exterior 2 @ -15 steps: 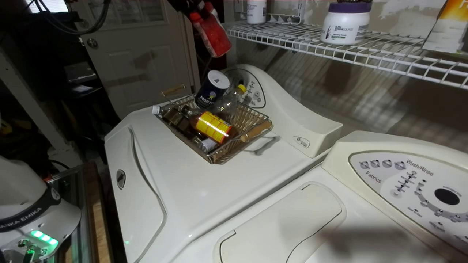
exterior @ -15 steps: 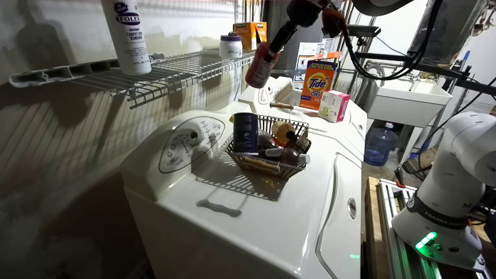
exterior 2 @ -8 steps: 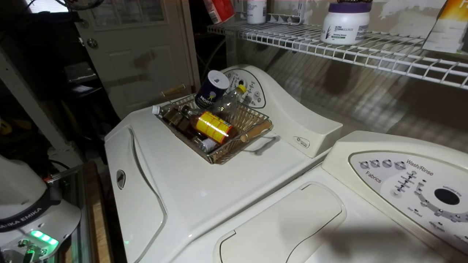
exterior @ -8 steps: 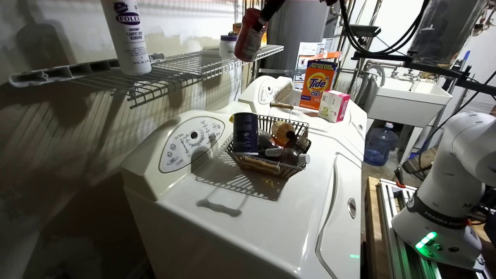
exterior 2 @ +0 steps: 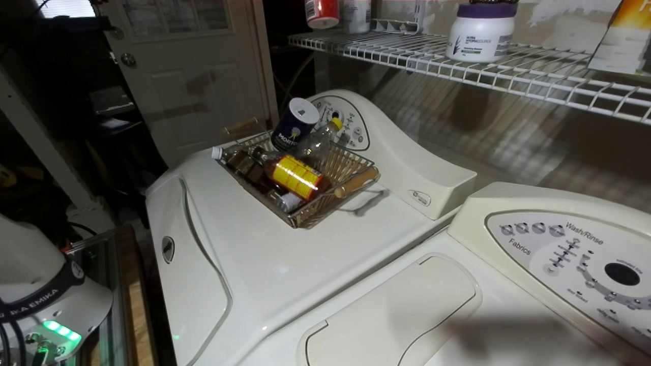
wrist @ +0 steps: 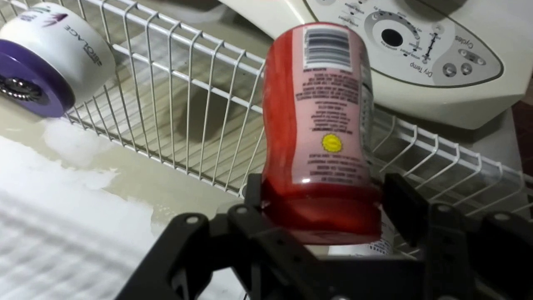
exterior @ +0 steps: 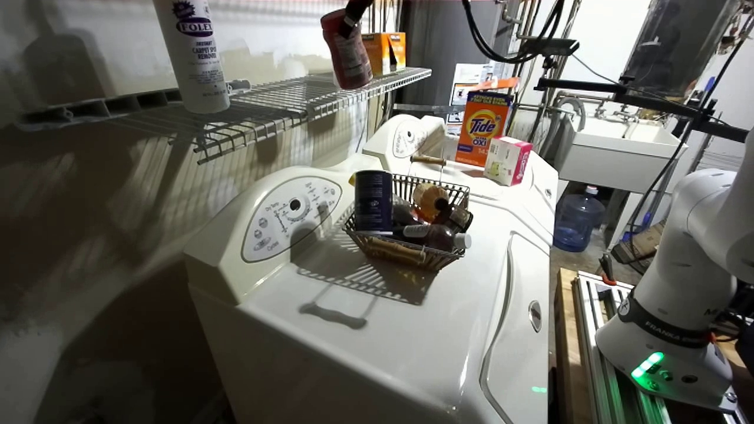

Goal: Pick up the red and white bottle from the tray and put it on the shelf

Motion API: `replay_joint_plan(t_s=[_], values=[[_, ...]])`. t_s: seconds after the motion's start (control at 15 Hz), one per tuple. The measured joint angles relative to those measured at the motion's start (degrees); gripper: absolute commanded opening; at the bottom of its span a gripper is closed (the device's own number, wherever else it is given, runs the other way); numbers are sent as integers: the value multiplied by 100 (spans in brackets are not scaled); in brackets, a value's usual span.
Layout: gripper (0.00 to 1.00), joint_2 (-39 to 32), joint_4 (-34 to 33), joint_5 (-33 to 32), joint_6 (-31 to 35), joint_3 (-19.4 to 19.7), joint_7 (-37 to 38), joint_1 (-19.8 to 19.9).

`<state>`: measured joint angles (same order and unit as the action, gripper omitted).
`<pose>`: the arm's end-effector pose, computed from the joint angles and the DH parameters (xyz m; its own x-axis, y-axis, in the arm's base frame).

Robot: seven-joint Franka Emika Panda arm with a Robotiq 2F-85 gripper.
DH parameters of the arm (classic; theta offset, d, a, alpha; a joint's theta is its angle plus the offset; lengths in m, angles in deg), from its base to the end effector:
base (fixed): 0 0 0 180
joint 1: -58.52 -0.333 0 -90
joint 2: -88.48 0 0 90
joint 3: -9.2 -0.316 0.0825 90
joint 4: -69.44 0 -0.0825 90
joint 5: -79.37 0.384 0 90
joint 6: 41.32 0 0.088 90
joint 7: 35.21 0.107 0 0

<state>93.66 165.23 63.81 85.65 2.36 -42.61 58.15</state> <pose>0.5691 0.0669 0.7005 0.7558 0.3873 0.5279 0.2223 -0.9102 0.3495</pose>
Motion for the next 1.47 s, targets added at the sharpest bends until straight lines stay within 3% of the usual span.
replay_joint_plan(t_s=[0.8, 0.87, 0.93, 1.13, 1.47], values=[[49, -2445, -2696, 5, 187, 168, -120, -146], [55, -2611, -2892, 11, 186, 179, -133, -151], [88, -2772, -3084, 14, 185, 188, -151, -154], [99, -3093, -3524, 16, 183, 184, -254, -157], [100, -3149, -3905, 16, -68, 154, -341, -163]])
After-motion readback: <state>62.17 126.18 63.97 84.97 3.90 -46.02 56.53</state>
